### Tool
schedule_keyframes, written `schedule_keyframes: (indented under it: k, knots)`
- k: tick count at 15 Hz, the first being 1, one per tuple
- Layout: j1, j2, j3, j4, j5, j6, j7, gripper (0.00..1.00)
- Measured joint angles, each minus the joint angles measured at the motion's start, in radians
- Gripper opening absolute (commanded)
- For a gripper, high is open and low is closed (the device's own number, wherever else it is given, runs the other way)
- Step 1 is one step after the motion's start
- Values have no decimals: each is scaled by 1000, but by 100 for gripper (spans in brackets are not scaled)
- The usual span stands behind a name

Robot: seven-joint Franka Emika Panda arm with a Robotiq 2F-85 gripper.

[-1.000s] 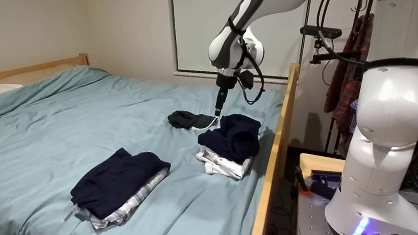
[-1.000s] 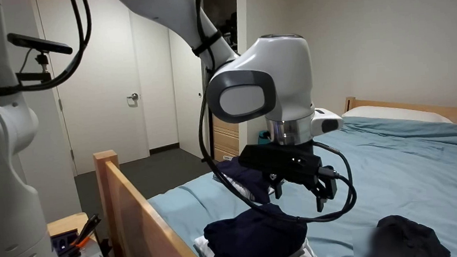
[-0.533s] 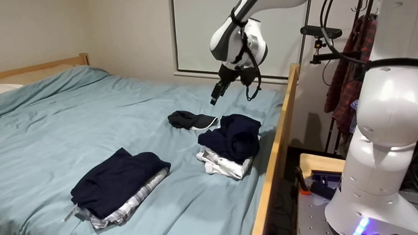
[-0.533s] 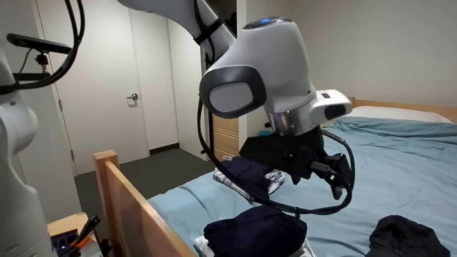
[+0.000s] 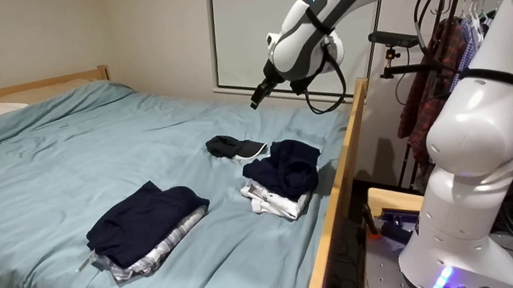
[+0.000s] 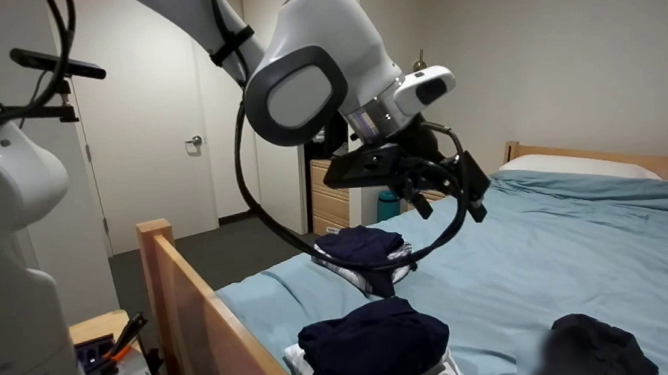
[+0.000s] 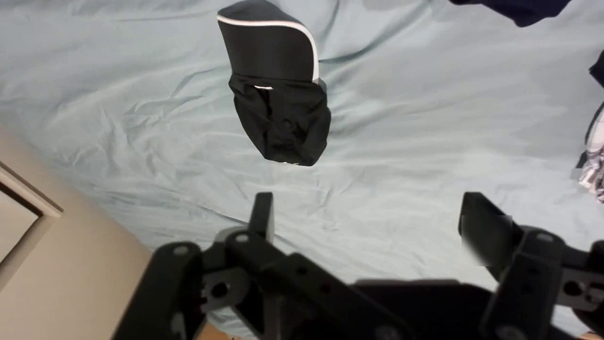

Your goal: Put the black shirt on the white shirt

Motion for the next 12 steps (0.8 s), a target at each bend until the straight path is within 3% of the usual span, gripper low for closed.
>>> schedule_keyframes:
  k: [1,3,8,10,12]
  knots:
    - [-46,-15,71,0,-80,-40,86,100]
    - [-35,-48,165,7,-113,-177,174,100]
    - [354,-13,152,116,21,-490,315,100]
    - [449,39,149,191,40,-592,386,100]
    - [493,100,144,257,38,-668,463,100]
